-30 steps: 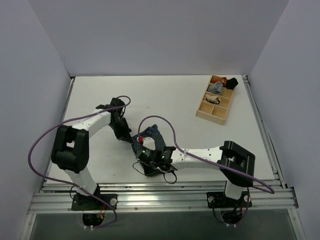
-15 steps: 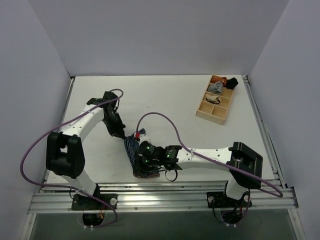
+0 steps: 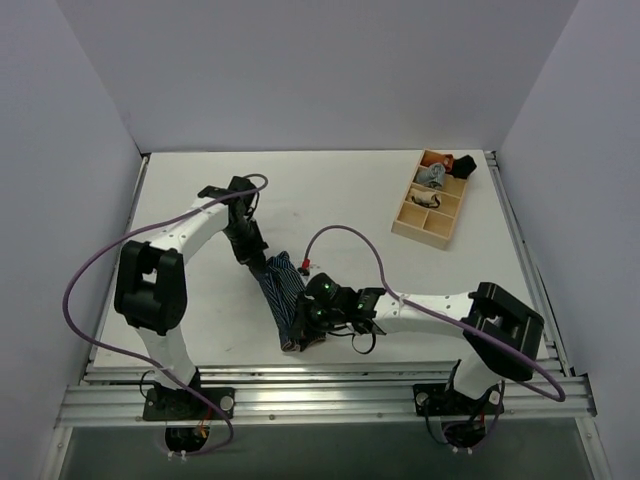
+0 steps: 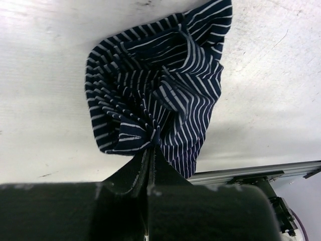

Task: Roll the underwear
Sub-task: Fold the underwear

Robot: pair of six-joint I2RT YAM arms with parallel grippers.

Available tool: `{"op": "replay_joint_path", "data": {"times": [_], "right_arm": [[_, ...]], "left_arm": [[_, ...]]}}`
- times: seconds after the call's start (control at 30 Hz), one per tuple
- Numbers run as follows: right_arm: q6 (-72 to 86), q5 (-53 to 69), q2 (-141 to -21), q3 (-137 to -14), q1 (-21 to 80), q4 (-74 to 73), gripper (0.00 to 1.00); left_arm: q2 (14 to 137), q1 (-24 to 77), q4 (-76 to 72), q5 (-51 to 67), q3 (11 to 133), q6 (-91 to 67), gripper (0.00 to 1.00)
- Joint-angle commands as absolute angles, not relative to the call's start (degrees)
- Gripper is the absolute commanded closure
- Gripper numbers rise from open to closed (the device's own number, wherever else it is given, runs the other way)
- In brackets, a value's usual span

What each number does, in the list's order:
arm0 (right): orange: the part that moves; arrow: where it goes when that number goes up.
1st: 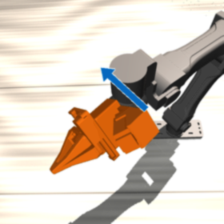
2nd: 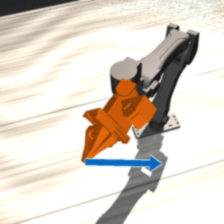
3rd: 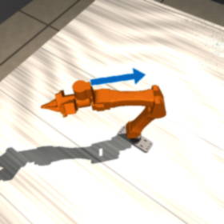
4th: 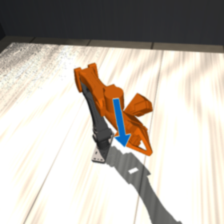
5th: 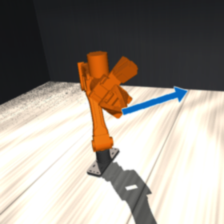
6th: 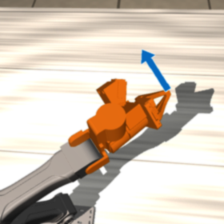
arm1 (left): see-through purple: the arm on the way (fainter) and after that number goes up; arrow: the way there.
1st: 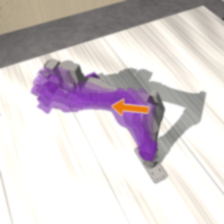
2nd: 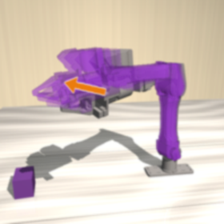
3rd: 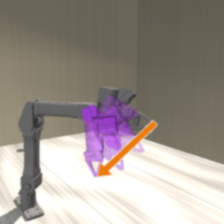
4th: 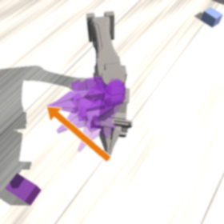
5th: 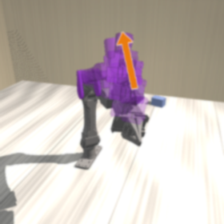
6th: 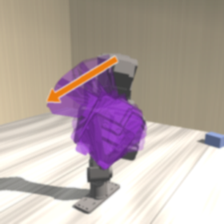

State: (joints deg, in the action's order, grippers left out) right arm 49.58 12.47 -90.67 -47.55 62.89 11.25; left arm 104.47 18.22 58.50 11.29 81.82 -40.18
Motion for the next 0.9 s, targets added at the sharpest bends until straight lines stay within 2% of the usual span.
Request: {"op": "replay_joint_path", "data": {"times": [0.0,0.5,0.87], "right_arm": [[50.54,14.94,-87.02,-44.83,61.44,14.15,1.00],[49.48,18.63,-83.76,-39.29,52.04,16.70,1.00],[48.43,16.79,-84.02,-37.62,47.38,15.47,1.00]], "left_arm": [[106.78,19.95,57.22,12.30,85.60,-41.04,0.98],[118.82,23.55,60.03,11.95,99.92,-41.66,0.98],[124.18,23.82,55.81,16.08,106.08,-39.55,0.97]]}}
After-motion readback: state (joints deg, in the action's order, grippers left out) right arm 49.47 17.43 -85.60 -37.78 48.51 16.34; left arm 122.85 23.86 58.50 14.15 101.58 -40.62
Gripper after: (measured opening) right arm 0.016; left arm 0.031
